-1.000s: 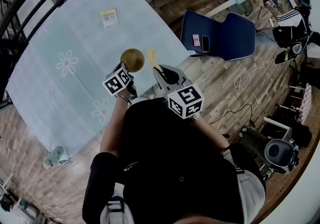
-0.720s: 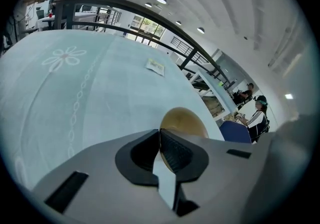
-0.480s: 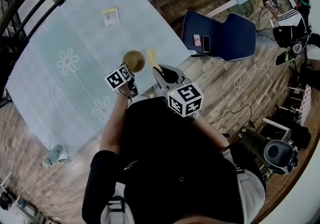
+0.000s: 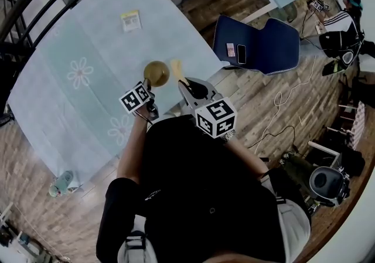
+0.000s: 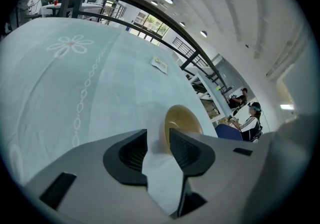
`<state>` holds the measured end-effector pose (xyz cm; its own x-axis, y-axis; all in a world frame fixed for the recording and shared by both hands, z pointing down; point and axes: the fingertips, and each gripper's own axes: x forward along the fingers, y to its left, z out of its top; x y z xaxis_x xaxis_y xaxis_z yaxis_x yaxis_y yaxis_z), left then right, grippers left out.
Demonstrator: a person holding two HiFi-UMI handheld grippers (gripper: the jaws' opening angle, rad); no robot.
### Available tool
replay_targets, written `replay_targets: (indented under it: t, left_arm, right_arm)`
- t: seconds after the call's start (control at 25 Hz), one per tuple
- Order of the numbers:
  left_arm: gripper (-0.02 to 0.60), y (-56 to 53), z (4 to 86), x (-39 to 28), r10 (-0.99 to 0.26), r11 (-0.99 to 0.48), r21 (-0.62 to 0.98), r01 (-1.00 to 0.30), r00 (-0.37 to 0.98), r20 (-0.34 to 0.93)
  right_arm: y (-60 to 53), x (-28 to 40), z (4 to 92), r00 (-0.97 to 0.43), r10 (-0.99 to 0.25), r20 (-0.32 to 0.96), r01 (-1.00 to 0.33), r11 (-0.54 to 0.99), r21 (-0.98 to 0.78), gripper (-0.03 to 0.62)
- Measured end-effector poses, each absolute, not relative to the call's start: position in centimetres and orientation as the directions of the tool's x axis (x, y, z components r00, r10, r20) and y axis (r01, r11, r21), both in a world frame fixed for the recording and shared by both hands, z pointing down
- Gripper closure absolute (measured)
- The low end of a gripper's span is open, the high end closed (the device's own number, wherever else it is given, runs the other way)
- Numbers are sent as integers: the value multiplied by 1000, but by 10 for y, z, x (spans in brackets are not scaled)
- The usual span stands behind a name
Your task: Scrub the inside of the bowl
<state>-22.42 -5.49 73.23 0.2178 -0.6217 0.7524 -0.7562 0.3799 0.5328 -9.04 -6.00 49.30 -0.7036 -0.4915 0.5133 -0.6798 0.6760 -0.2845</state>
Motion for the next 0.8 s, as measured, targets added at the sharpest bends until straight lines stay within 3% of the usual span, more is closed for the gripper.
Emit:
replay_targets:
  t: [0.16, 0.28, 0.52, 0.8]
  left_arm:
    - [452, -39, 714, -236, -655, 390, 534, -750, 182, 734]
    - [525, -32, 691, -244, -692, 375, 504, -778, 128, 711]
    - [557, -42, 609, -225, -829, 116, 458, -881, 168, 533]
    - [558, -60, 508, -188, -914, -116, 427, -897, 265, 306]
  right_arm:
    - [-59, -90, 494, -705, -489, 514, -677, 679, -284, 549]
    - [-60, -90, 493, -704, -488, 516, -675, 685, -273, 549]
    - [-60, -94, 490, -713, -486, 506, -662, 703, -258, 549]
    - [-63, -95, 483, -722, -499, 480, -656, 715, -243, 549]
